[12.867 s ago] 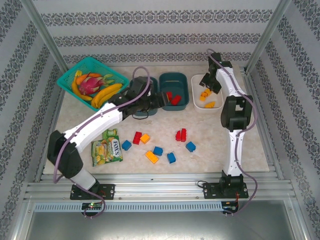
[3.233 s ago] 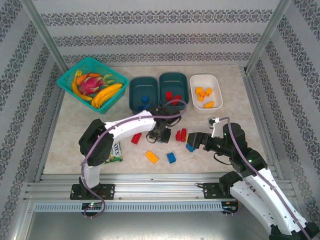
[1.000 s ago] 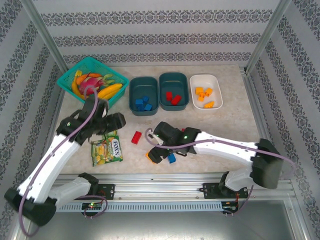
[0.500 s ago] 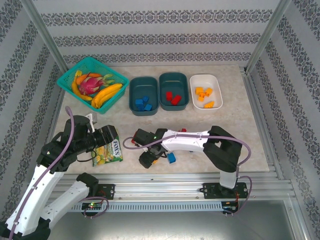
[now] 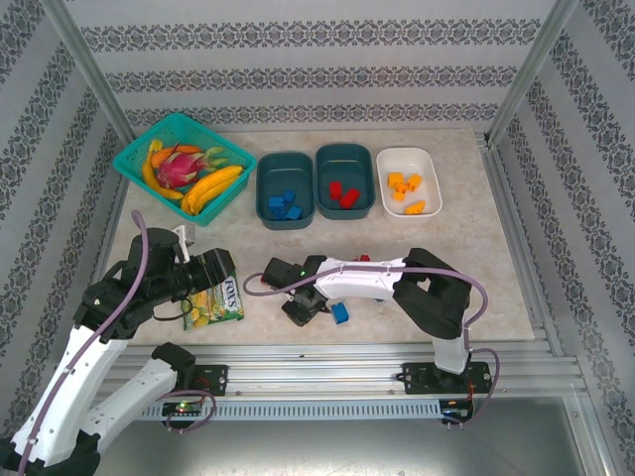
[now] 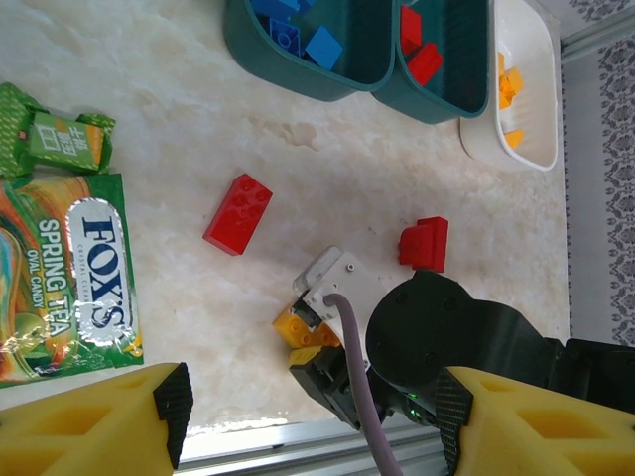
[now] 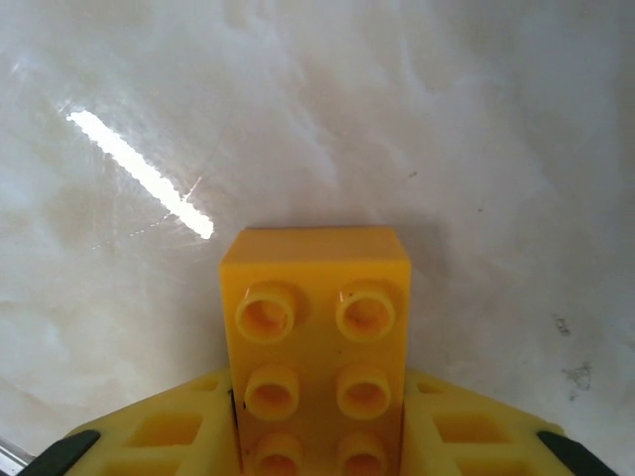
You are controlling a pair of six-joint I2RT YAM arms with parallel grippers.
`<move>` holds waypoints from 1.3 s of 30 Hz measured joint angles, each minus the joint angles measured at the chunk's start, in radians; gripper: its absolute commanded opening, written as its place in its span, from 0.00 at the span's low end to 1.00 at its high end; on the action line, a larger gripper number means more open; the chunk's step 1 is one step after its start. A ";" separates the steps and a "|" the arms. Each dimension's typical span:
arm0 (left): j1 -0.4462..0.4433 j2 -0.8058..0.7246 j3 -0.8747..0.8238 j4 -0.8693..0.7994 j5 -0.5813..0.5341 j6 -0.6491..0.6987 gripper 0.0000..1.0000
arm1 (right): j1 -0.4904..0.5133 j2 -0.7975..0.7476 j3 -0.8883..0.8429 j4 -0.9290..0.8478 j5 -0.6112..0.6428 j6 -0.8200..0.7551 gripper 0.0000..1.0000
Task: Sort the legos into containers by color
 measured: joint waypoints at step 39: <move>-0.233 1.000 0.501 0.468 0.092 0.046 0.67 | -1.080 0.375 0.604 0.316 -0.225 0.823 0.30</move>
